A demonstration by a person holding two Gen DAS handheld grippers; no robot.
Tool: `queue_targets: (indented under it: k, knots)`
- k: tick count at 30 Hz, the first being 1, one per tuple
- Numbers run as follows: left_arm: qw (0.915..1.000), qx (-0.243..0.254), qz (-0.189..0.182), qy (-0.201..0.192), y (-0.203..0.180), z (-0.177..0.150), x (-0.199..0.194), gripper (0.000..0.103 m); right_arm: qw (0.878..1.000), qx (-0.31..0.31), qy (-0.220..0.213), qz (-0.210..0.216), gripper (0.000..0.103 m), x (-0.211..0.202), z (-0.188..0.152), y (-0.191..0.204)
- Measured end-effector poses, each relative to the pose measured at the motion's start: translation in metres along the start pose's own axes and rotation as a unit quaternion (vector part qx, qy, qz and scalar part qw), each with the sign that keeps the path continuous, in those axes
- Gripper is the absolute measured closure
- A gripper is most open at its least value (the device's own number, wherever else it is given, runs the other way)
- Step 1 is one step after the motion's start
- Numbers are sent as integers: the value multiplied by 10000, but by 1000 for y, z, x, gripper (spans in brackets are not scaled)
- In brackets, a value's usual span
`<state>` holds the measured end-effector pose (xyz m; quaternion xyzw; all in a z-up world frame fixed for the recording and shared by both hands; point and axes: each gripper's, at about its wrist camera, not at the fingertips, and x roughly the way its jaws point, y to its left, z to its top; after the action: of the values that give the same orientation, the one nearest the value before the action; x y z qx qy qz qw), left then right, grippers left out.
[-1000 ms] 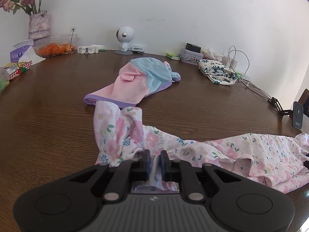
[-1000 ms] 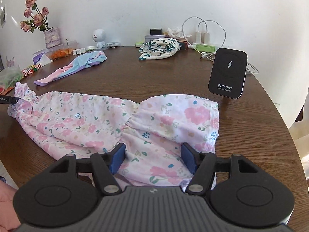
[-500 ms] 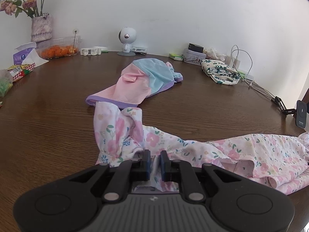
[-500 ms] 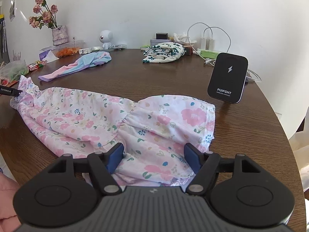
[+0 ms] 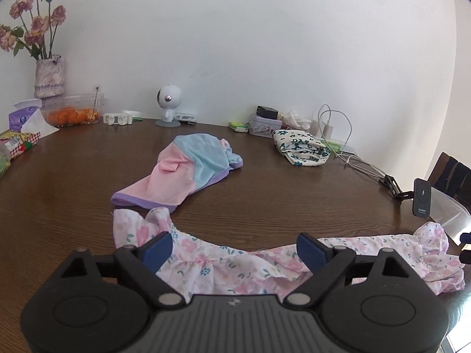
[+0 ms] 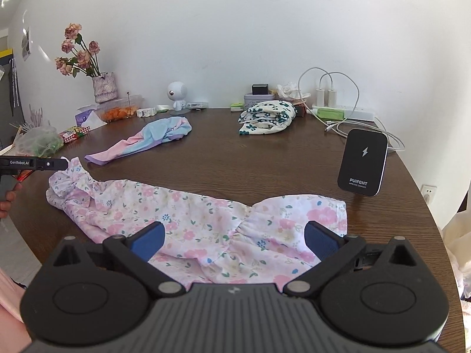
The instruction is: Fold clothes
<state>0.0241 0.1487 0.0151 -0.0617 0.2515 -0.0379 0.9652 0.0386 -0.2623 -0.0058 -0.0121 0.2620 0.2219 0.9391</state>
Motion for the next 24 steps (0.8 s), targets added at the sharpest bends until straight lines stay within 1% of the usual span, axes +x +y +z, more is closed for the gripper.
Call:
queue_targets:
  k: [2,6,9,12,14,15,19,21,24]
  knots:
    - [9999,145,-34,-26,-8,-1,-7,6,10000,-52,29,38,0,0,0,8]
    - [9997,208,-151,-37,-16,-6,-18,3,9997,-158,55,161,0,2,0,22]
    - [9997,205,-152,-56,-16,-11,-24,3,9995,-206,92,231,0,6,1,30]
    - [9999,127,-72,-78,-9,-14,-30,3,9991,-213,42,352,0,10,8,38]
    - [9999,39,9,-92,-2,-16,-34,3,9979,-230,-49,597,0,14,18,47]
    - [9999,-22,67,-95,3,-17,-36,3,9964,-249,-80,805,0,17,25,53]
    - [9991,-276,330,-24,24,-20,-42,3,9848,-660,-114,1605,0,39,63,89]
    - [9982,-402,433,42,34,-21,-41,3,9777,-950,78,1871,0,58,85,111]
    - [9965,-633,525,164,52,-19,-38,4,9581,-1378,582,2445,2,97,116,149]
